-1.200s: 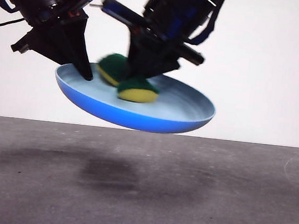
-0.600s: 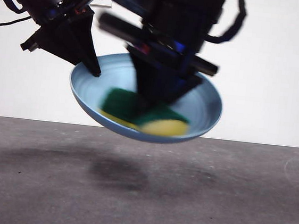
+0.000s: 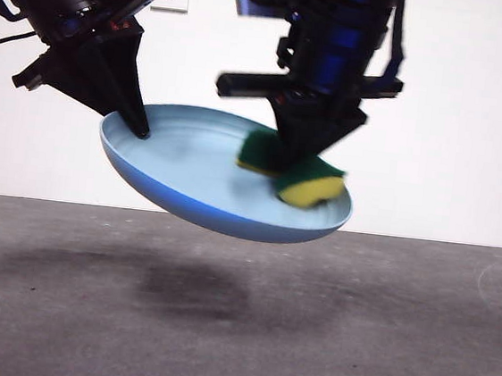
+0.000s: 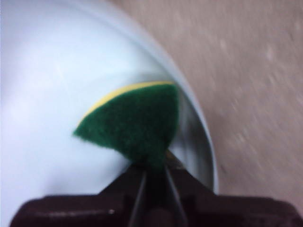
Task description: Pick up the plate,pick up the cloth,clean the plate with the cloth
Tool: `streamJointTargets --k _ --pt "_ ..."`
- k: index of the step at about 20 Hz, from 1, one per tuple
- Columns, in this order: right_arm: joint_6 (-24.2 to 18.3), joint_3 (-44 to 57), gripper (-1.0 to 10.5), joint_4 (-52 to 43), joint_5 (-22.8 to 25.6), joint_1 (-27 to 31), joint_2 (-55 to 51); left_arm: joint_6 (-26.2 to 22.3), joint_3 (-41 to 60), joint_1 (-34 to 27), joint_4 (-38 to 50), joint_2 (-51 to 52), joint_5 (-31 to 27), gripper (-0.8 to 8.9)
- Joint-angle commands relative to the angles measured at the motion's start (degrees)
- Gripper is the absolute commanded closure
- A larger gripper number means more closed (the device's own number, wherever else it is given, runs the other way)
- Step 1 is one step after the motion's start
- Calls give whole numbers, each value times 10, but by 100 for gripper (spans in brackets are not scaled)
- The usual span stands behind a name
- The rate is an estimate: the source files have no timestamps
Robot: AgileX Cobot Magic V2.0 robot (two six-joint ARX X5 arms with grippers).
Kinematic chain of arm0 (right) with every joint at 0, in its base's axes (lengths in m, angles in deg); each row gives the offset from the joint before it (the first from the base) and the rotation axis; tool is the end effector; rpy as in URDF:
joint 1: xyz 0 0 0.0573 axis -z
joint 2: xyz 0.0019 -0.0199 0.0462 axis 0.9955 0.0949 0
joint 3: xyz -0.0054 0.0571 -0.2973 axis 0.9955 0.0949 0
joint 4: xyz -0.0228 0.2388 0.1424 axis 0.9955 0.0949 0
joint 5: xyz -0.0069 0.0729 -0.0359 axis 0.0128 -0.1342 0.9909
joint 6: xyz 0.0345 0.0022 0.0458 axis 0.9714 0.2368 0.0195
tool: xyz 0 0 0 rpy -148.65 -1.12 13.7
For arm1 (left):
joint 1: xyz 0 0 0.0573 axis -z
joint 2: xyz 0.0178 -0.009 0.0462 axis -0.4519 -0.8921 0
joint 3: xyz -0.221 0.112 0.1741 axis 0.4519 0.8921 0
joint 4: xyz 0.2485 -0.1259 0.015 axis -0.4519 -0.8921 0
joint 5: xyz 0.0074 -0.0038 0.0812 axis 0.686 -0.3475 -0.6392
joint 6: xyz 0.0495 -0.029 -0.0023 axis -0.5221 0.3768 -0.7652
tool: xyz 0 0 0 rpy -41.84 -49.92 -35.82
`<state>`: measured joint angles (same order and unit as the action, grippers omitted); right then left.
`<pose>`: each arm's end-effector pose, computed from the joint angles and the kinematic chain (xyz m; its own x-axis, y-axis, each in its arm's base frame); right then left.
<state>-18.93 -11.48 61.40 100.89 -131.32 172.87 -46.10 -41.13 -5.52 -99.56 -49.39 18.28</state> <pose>0.2664 0.2666 0.2694 0.6509 0.2117 -0.7290 -0.4989 0.8431 -0.2006 0.2949 -0.1306 0.2956 0.3082 -0.5576 -0.7708 0.4995 0.7844 -0.3678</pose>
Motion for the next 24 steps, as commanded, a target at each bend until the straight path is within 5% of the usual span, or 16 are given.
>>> streamJointTargets --k 1,4,7,11,15,24 --pt "8 7 963 -57 -89 -1 11 -12 1 5 4 2 46 822" --pt "8 7 963 -80 -179 -3 11 -13 1 4 12 2 42 822" --pt "8 7 963 -75 -193 -10 11 -16 1 4 21 2 -12 822" --pt "8 7 963 -24 -189 -12 -23 -44 1 1 34 -2 -193 822" --pt "8 7 963 30 -186 -12 -77 -44 1 -27 70 -29 -197 822" --pt "8 7 963 149 -81 -12 -222 -44 1 -53 121 -176 -219 822"
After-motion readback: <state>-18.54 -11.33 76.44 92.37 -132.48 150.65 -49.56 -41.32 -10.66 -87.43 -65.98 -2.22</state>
